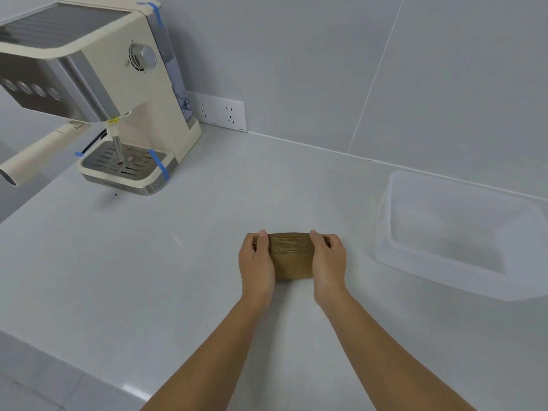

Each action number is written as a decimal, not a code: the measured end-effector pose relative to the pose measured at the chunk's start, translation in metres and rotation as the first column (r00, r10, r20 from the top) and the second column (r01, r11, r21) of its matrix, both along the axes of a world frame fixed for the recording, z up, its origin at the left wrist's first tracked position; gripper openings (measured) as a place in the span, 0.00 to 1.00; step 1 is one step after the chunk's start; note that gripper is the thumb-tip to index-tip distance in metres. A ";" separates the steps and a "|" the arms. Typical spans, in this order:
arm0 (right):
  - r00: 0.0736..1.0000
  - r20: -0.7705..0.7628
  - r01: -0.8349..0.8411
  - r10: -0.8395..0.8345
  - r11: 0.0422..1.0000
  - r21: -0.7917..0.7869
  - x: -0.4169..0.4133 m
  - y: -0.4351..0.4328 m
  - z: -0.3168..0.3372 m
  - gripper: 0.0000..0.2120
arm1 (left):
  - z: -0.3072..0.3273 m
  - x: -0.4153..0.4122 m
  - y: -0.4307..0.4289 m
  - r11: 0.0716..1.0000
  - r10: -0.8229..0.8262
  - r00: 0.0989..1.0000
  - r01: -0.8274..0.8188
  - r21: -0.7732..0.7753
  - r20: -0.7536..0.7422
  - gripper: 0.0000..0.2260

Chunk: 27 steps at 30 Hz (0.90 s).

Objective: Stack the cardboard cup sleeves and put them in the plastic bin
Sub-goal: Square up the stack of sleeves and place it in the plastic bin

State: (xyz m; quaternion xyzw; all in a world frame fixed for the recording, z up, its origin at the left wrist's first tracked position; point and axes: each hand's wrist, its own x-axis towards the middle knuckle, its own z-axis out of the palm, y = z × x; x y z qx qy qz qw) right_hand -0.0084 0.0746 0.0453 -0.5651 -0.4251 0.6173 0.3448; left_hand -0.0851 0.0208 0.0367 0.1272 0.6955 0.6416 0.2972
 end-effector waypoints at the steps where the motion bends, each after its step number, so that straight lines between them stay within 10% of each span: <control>1: 1.000 -0.002 0.007 -0.007 1.000 0.013 -0.001 0.001 0.003 0.09 | 0.003 0.002 0.001 0.999 0.043 0.999 -0.043 0.011 -0.003 0.13; 8: 0.992 -0.092 -0.057 0.081 0.968 0.243 0.011 -0.008 0.009 0.04 | 0.010 -0.003 -0.009 0.988 0.036 0.998 -0.027 0.150 -0.058 0.08; 23: 0.995 0.008 -0.098 0.101 0.980 -0.171 -0.001 0.011 0.018 0.07 | 0.017 -0.002 0.003 0.988 0.105 0.983 -0.087 -0.127 0.147 0.11; 27: 0.994 -0.079 -0.067 0.072 0.996 0.057 0.009 0.006 0.023 0.05 | 0.025 -0.004 0.000 0.998 0.045 0.998 -0.046 0.032 0.036 0.10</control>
